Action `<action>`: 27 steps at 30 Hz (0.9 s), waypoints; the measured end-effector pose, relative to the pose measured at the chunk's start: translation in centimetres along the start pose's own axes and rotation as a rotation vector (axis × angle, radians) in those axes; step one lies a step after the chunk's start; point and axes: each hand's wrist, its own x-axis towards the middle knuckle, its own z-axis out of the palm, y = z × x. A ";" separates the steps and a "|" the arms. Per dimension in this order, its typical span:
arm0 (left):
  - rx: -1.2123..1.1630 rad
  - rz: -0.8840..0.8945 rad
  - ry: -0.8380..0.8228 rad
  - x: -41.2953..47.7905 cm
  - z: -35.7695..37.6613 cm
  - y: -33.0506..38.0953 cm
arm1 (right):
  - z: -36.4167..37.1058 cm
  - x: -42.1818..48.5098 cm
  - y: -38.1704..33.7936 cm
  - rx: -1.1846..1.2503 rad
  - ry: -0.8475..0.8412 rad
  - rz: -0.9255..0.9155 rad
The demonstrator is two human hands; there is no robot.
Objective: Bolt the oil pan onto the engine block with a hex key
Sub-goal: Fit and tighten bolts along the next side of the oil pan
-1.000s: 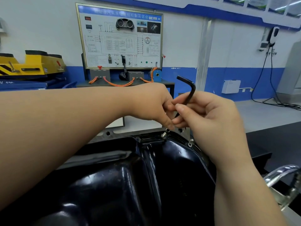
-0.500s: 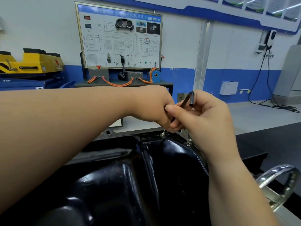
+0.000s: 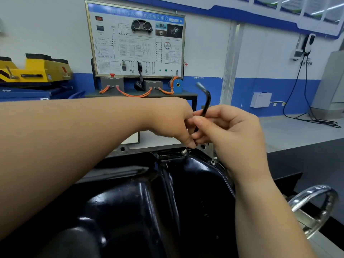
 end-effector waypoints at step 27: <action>-0.087 -0.044 -0.069 -0.3 0.1 0.4 | 0.2 0.0 0.4 -0.005 0.085 0.000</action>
